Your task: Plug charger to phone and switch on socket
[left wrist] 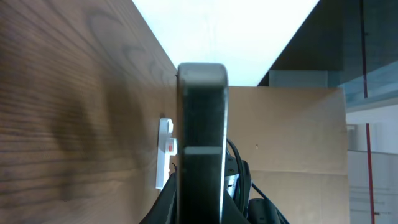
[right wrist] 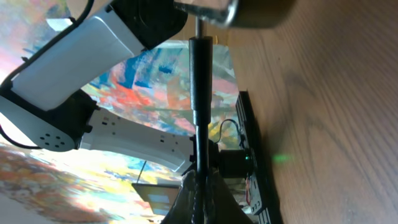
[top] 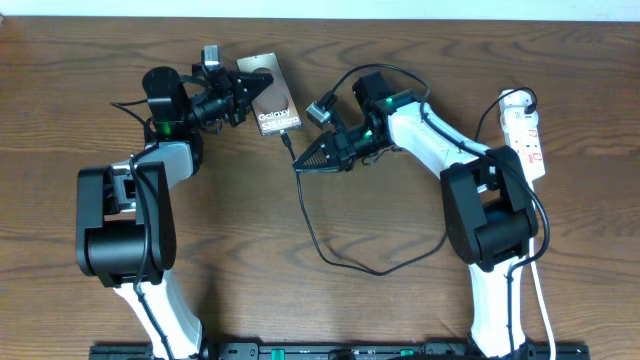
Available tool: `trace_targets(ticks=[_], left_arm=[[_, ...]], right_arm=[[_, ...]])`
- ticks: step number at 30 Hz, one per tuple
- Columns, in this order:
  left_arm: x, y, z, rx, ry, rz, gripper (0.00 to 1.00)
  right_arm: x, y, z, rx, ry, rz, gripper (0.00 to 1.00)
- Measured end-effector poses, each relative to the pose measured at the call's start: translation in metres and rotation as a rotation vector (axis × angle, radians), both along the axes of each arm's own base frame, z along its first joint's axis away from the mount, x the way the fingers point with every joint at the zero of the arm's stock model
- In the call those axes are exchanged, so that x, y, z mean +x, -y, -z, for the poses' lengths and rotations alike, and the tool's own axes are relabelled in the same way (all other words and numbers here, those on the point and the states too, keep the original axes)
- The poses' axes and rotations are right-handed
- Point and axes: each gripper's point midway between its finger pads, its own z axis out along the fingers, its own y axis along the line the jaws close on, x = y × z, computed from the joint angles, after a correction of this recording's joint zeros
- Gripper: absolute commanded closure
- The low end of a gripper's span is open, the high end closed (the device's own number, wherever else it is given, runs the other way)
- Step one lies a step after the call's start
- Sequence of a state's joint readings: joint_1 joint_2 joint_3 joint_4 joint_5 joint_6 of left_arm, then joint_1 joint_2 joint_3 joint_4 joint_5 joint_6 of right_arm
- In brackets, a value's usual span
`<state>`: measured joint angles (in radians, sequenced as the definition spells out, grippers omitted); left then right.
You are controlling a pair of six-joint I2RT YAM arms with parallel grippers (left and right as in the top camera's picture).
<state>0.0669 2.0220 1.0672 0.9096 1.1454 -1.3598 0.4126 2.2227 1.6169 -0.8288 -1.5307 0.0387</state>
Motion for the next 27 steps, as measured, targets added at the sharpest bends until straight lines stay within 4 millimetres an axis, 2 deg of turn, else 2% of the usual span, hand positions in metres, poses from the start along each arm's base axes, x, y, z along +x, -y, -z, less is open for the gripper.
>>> trace_targets(ticks=[5,11,27], left_arm=[[0.000,-0.003,0.007,-0.002,-0.019,-0.032,0.92],[0.001,-0.004,-0.006,-0.026,0.027,-0.039,0.92],[0.003,-0.005,-0.005,-0.035,0.009,-0.052,0.93]], right_arm=[[0.005,0.005,0.000,0.000,-0.001,0.016,0.99],[0.005,0.005,0.000,-0.001,-0.003,0.017,0.99],[0.008,0.006,-0.002,0.002,0.005,0.020,0.99]])
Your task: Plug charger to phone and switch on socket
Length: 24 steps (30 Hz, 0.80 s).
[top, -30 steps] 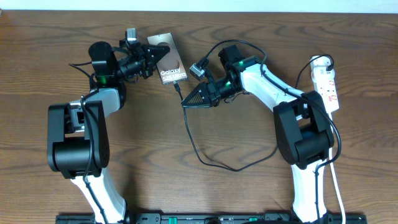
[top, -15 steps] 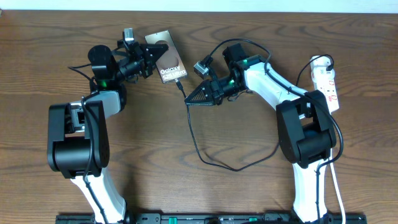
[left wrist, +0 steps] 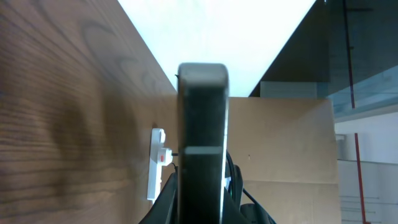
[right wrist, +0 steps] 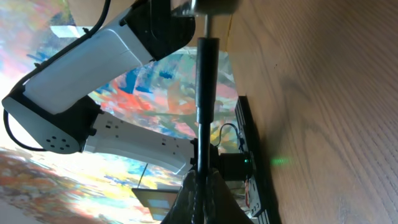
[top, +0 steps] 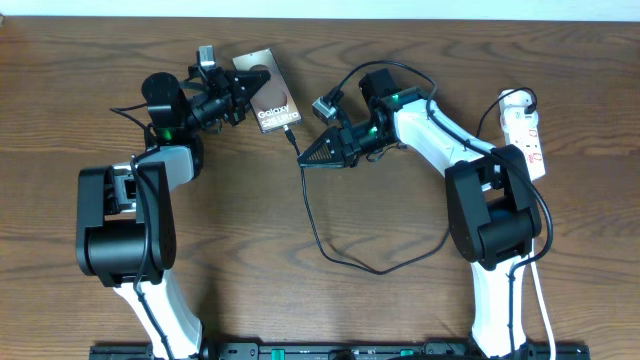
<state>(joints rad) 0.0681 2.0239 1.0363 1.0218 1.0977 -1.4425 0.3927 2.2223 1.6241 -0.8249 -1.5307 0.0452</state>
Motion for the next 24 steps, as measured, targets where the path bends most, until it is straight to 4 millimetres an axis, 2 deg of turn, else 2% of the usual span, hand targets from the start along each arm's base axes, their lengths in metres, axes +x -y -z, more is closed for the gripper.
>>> trace_targets(ticks=[16,24], left_arm=[[0.001,-0.001,0.000,0.000,0.000,-0.008,0.93],[0.001,-0.001,0.000,0.000,-0.001,-0.008,0.93]], right_arm=[[-0.011,-0.010,-0.007,0.007,0.016,-0.032,0.99],[-0.008,-0.008,-0.008,0.011,0.025,-0.024,0.99]])
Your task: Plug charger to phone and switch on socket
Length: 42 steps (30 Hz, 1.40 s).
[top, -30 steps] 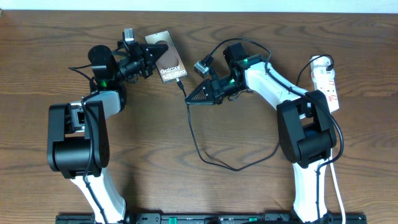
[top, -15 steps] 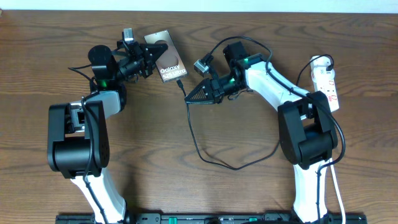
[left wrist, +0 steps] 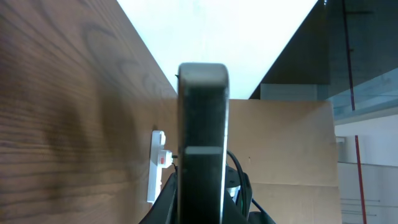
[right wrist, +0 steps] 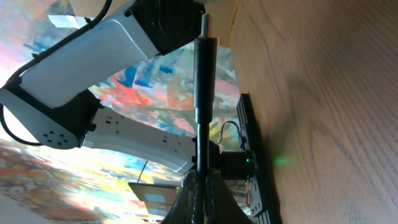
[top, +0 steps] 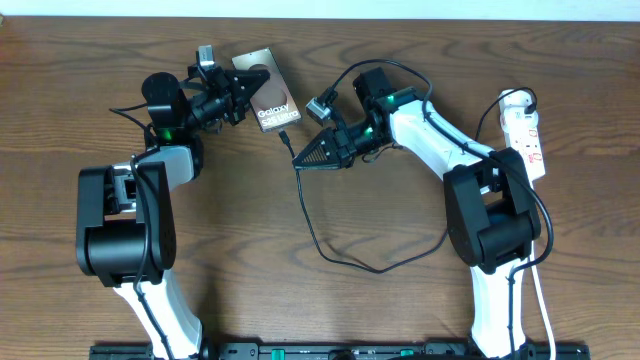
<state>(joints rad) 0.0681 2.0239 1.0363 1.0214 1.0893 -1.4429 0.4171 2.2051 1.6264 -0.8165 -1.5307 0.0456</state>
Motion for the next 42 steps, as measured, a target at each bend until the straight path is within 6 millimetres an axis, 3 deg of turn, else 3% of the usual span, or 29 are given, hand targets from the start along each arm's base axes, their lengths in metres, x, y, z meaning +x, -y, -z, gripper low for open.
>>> trace_targets(ticks=[16,27,33,42], left_arm=[[0.000,0.000,0.000,-0.001,-0.001,0.000,0.93],[0.000,-0.001,0.000,-0.013,-0.019,-0.003,0.93],[0.000,-0.002,0.000,-0.013,-0.019,-0.004,0.92],[0.000,-0.001,0.000,-0.013,-0.019,-0.004,0.93]], right_arm=[[0.014,0.011,0.001,0.000,0.022,0.038,0.99],[0.015,0.029,0.049,-0.319,-0.024,0.094,0.99],[0.007,0.053,0.066,-0.475,-0.109,0.105,0.99],[-0.011,0.096,0.113,-0.891,-0.131,0.091,0.99]])
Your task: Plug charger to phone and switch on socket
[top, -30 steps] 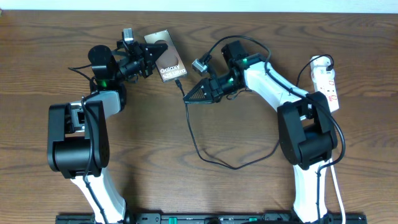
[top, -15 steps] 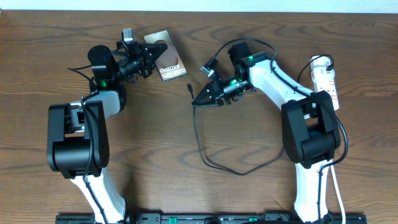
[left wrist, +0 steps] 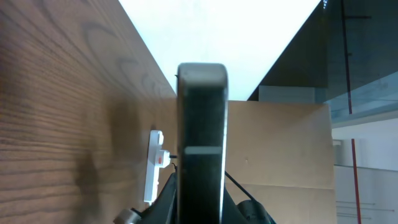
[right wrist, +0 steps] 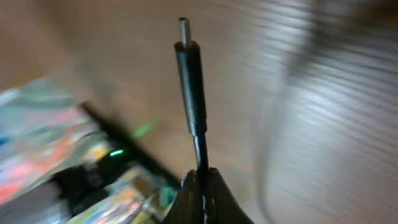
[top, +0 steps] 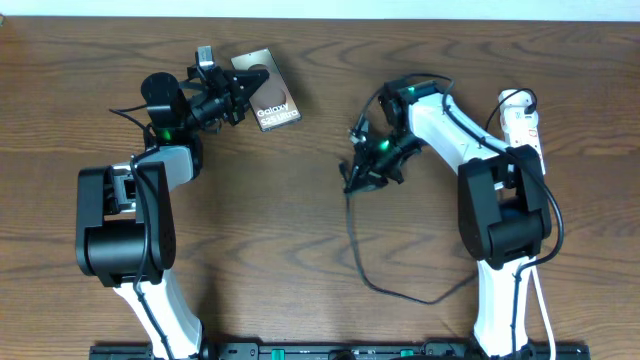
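Note:
The phone (top: 268, 101), a dark slab with a "Galaxy" label, is tilted at the table's far left-centre, and my left gripper (top: 234, 100) is shut on its upper end. In the left wrist view the phone (left wrist: 202, 124) stands edge-on between the fingers (left wrist: 166, 198). My right gripper (top: 354, 182) is shut on the black charger cable (top: 352, 235), well to the right of the phone. The right wrist view shows the plug (right wrist: 189, 81) sticking up free above the fingertips (right wrist: 214, 193), over blurred wood. The white power strip (top: 525, 122) lies at the far right.
The cable loops from my right gripper down to the front of the table (top: 300, 260) and back right toward the right arm's base (top: 500, 240). The power strip (left wrist: 153, 168) also shows in the left wrist view, beyond the phone.
My right gripper, still shut on the cable, has moved right and away from the phone's lower end. The cable loop has shifted right with it. The left gripper and the phone have kept still.
My left gripper held the phone throughout. At the oldest moment the right gripper had the plug just below the phone's lower edge. Then the plug tip stood at that edge for two moments. Now the plug is free and some way right of the phone.

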Available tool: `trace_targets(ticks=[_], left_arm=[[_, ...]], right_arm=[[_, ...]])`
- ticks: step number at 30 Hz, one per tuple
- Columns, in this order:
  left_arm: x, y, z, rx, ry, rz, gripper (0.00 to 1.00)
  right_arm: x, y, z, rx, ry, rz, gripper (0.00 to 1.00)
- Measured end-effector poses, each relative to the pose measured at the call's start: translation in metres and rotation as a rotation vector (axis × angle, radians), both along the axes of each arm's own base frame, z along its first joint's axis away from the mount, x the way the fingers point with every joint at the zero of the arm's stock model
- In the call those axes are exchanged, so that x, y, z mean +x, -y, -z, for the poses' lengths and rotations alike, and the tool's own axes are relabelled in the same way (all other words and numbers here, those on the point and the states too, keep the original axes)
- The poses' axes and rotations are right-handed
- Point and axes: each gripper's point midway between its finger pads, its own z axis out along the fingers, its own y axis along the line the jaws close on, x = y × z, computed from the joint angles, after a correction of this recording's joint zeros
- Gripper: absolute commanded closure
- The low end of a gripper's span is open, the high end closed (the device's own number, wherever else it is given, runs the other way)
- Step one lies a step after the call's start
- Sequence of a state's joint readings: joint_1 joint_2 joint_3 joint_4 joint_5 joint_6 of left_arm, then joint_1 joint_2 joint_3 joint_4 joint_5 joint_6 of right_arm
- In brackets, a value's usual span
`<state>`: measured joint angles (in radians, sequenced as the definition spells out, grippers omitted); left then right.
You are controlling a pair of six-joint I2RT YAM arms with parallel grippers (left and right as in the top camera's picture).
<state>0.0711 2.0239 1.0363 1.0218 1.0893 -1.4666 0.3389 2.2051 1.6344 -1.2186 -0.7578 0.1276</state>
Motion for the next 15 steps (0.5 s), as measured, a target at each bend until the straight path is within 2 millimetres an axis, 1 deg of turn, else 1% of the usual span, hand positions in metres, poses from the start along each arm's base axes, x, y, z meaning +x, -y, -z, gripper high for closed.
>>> trace_targets(ticks=[1,2,3,4,6,11,15], left_arm=[[0.000,0.000,0.000,0.000,0.000,0.000,0.92],[0.000,0.000,0.000,0.000,0.000,0.000,0.93],[0.000,0.000,0.000,0.000,0.000,0.000,0.93],[0.000,0.000,0.000,0.000,0.000,0.000,0.93],[0.000,0.000,0.000,0.000,0.000,0.000,0.93],[0.000,0.000,0.000,0.000,0.000,0.000,0.93],[0.000,0.000,0.000,0.000,0.000,0.000,0.93]], right_arm=[[-0.002,0.007,0.007,-0.068,0.000,-0.004,0.95],[-0.003,0.012,0.011,-0.122,0.002,-0.008,0.85],[-0.004,0.016,0.016,-0.166,0.009,-0.014,0.66],[-0.005,0.019,0.019,-0.210,0.014,-0.017,0.58],[-0.006,0.021,0.024,-0.261,0.032,-0.036,0.48],[-0.007,0.026,0.030,-0.346,0.061,-0.060,0.49],[-0.005,0.037,0.027,-0.424,0.065,-0.053,0.49]])
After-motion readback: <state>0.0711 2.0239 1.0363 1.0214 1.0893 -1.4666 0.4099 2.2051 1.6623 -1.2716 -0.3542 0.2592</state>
